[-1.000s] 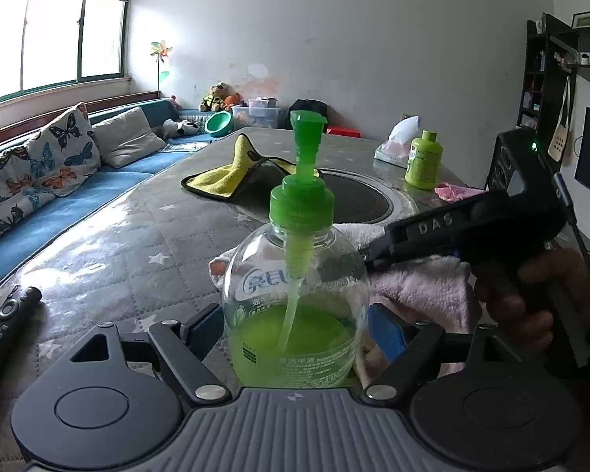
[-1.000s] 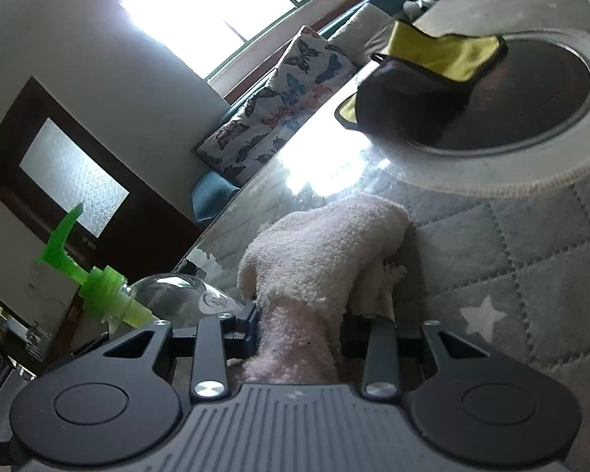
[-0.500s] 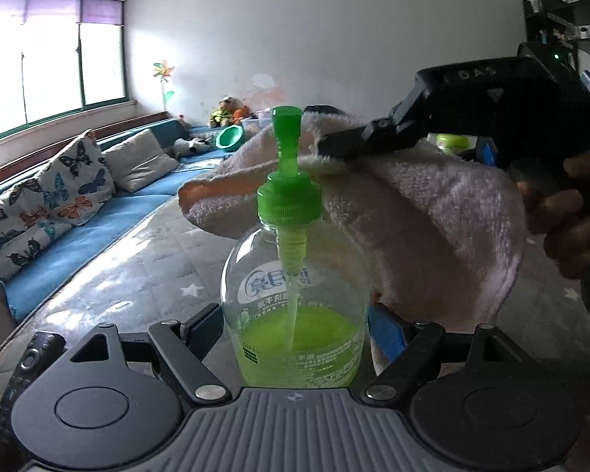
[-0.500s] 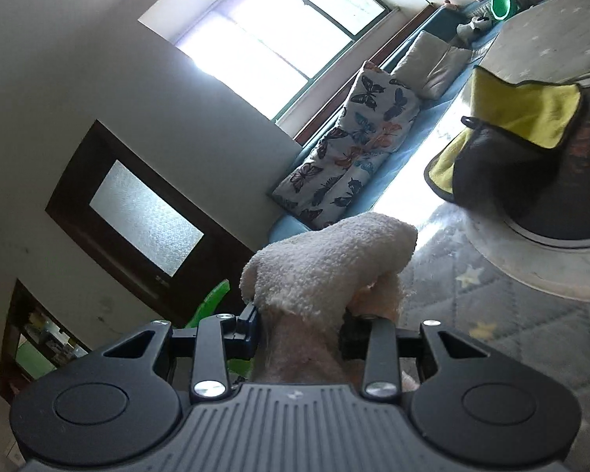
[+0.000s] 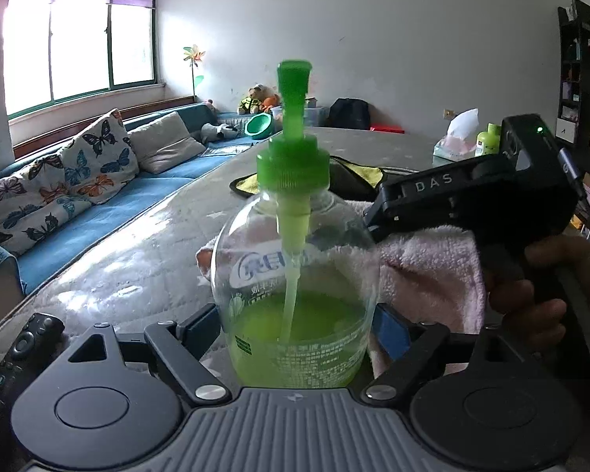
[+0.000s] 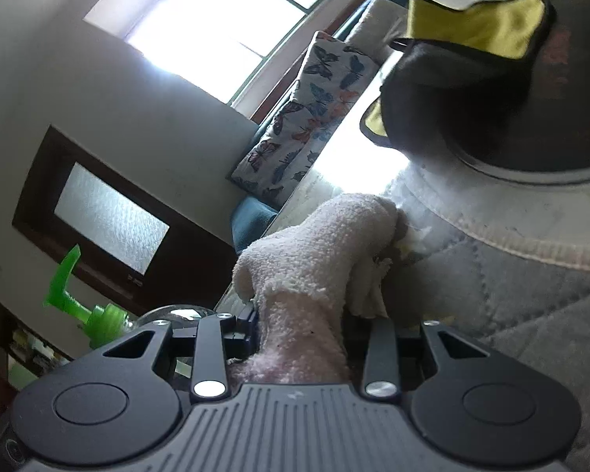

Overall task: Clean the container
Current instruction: 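Wipe the bottle's shoulder with the towel in the right gripper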

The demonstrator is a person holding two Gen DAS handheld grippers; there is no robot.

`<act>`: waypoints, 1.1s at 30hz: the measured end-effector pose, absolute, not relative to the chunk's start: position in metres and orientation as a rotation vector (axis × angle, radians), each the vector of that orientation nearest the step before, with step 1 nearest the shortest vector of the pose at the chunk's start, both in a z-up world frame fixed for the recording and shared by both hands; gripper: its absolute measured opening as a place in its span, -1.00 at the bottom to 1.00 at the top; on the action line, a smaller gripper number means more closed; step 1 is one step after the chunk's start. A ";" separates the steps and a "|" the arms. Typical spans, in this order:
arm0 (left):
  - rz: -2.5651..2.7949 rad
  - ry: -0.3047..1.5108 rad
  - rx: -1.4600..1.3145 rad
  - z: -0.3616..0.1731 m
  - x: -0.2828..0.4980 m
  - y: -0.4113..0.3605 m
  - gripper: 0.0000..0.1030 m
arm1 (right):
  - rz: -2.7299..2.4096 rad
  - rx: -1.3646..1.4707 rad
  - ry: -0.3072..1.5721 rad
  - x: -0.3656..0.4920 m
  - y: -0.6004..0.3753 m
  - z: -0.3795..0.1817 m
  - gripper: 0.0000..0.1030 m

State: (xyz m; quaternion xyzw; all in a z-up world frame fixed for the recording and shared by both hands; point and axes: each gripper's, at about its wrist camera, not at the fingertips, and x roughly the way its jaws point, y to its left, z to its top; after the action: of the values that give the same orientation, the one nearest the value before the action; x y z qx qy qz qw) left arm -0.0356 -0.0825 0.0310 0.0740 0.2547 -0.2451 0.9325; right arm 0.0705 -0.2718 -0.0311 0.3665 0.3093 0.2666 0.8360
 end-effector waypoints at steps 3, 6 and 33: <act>-0.484 0.532 0.136 0.025 -0.033 -0.084 0.70 | 0.567 0.786 0.646 0.068 -0.273 -0.031 -0.33; -0.468 0.543 0.131 0.023 -0.035 -0.085 0.70 | 0.579 0.844 0.614 0.065 -0.278 -0.030 -0.33; -0.330 0.528 0.078 0.046 -0.044 -0.068 0.59 | 0.897 0.997 0.511 0.056 -0.283 -0.028 -0.33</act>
State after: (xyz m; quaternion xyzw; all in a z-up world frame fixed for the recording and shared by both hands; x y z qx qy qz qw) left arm -0.0440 -0.0678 0.0460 0.0382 0.2596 -0.1622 0.9512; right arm 0.0562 -0.2832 -0.0279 0.4568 0.2342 0.4108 0.7535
